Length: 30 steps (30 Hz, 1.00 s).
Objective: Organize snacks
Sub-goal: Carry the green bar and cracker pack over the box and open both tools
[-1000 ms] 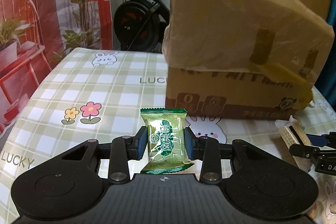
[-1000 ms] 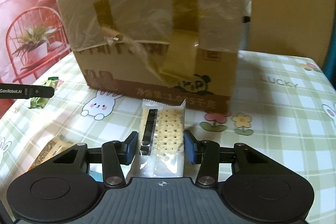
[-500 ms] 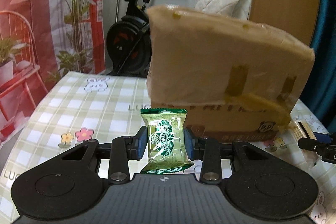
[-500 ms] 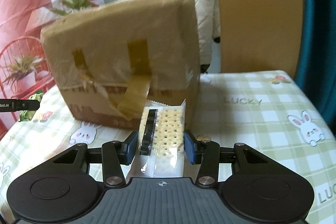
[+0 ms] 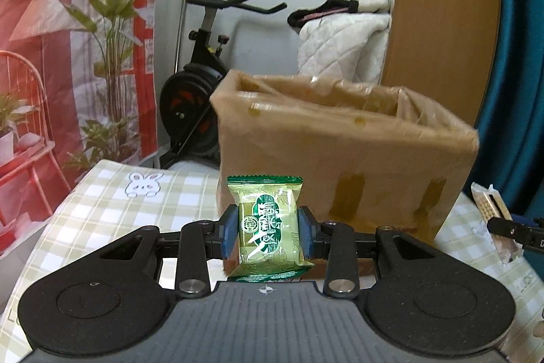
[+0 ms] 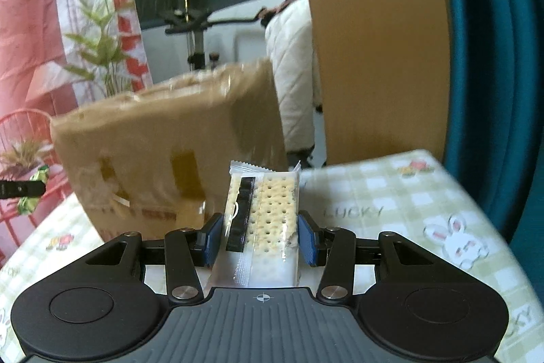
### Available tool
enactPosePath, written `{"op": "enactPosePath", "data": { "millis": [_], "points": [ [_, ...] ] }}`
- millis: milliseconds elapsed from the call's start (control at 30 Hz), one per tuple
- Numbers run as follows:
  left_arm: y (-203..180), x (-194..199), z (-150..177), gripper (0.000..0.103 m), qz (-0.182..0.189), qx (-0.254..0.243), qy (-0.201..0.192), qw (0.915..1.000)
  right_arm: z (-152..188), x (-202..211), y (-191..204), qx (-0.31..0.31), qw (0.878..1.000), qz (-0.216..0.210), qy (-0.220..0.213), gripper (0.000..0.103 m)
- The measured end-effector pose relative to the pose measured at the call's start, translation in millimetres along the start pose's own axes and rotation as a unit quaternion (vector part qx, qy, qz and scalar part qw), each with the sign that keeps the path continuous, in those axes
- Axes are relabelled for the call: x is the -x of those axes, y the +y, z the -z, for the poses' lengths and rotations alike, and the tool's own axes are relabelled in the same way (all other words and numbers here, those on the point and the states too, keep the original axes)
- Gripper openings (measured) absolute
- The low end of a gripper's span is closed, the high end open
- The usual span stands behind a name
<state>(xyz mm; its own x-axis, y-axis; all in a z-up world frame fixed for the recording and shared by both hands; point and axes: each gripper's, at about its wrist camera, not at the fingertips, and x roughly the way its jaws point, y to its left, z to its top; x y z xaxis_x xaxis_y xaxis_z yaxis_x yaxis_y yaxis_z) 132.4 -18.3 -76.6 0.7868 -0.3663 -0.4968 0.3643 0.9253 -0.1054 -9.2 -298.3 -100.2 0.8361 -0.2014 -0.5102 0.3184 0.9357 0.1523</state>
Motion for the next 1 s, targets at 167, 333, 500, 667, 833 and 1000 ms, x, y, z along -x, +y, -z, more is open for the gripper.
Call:
{"op": "enactPosePath", "data": {
  "millis": [167,333,500,667,833,1000],
  "points": [
    [-5,11,-23,0.039,0.013,0.004,-0.04,0.9991,-31,13,-2,0.012,0.999,0.014,-0.04,0.043],
    [-15,1,-58,0.039,0.024,-0.005,-0.063,0.9977,-73,15,4,0.028,0.997,0.002,-0.071,0.043],
    [-30,-27,-90,0.039,0.028,-0.025,-0.064,0.9972,-121,-3,29,0.065,0.993,-0.031,-0.091,0.043],
    [-36,-61,-103,0.039,0.018,-0.023,-0.037,0.9989,-153,-41,62,0.113,0.99,-0.043,-0.074,0.043],
    [-26,-83,-99,0.039,0.002,-0.014,-0.009,0.9999,-159,-81,83,0.132,0.989,-0.047,-0.038,0.043],
    [-14,-94,-91,0.043,-0.01,-0.02,0.005,0.9997,-147,-106,93,0.13,0.991,-0.041,-0.016,0.044]
  ]
}}
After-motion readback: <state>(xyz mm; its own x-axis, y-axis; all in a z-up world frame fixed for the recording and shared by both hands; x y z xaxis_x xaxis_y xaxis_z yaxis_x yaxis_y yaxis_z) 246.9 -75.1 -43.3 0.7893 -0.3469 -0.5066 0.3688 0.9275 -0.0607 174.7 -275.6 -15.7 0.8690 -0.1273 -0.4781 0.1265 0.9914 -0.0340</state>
